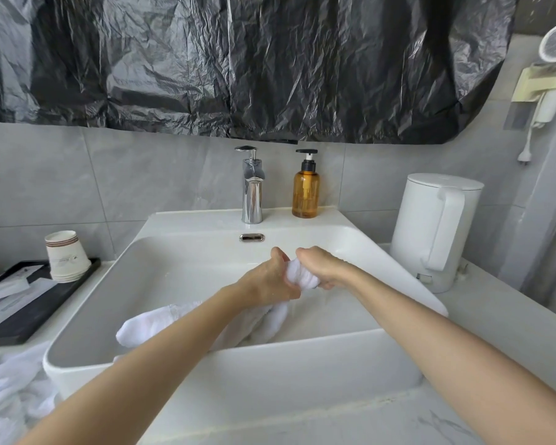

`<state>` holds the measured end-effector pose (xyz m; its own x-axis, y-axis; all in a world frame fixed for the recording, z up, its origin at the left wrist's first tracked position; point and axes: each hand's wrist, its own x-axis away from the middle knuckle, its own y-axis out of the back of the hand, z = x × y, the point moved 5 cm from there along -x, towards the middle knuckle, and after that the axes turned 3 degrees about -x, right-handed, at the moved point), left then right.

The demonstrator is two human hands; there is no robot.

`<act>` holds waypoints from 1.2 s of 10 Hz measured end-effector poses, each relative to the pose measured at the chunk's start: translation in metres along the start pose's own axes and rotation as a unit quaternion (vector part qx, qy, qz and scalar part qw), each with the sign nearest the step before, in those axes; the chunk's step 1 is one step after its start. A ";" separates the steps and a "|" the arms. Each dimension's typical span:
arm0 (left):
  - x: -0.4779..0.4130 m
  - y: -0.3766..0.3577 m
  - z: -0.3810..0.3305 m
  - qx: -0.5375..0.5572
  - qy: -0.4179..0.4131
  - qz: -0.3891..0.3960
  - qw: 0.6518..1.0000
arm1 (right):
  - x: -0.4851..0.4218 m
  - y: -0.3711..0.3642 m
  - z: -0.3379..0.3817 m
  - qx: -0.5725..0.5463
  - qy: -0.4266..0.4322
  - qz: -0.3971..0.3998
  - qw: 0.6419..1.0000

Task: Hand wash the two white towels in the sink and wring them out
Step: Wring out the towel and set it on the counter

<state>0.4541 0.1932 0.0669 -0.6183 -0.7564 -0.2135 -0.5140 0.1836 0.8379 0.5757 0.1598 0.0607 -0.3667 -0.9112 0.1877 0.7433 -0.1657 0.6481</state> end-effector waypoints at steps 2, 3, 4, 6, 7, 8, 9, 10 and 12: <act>0.010 -0.003 0.023 0.225 0.184 0.121 0.949 | 0.012 0.012 0.028 -0.002 0.358 -0.121 0.926; 0.013 0.003 0.020 0.278 0.181 0.120 0.936 | 0.022 0.010 0.036 0.056 0.442 -0.156 0.882; 0.013 -0.005 0.017 0.207 0.162 0.118 0.958 | 0.024 0.013 0.035 0.143 0.407 -0.201 0.879; 0.010 -0.003 0.004 0.116 0.067 0.030 0.990 | 0.024 0.012 0.038 0.157 0.295 -0.202 0.921; 0.007 -0.007 0.006 0.095 0.047 0.021 0.994 | 0.016 0.008 0.035 0.135 0.232 -0.163 0.949; 0.006 -0.010 0.005 0.061 0.043 0.026 0.997 | 0.011 0.006 0.031 0.107 0.198 -0.142 0.964; 0.005 -0.009 0.005 0.041 0.038 0.022 0.998 | 0.012 0.007 0.029 0.102 0.188 -0.135 0.968; 0.007 0.001 0.003 0.119 0.055 0.025 0.991 | 0.016 0.011 0.032 0.075 0.202 -0.160 0.963; 0.022 0.015 0.002 0.120 0.084 0.099 0.984 | 0.013 0.038 0.027 -0.037 0.162 -0.259 0.951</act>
<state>0.4314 0.1806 0.0731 -0.6239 -0.7803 0.0442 -0.5312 0.4648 0.7084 0.5843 0.1516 0.1074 -0.5116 -0.7663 -0.3886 0.5520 -0.6397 0.5348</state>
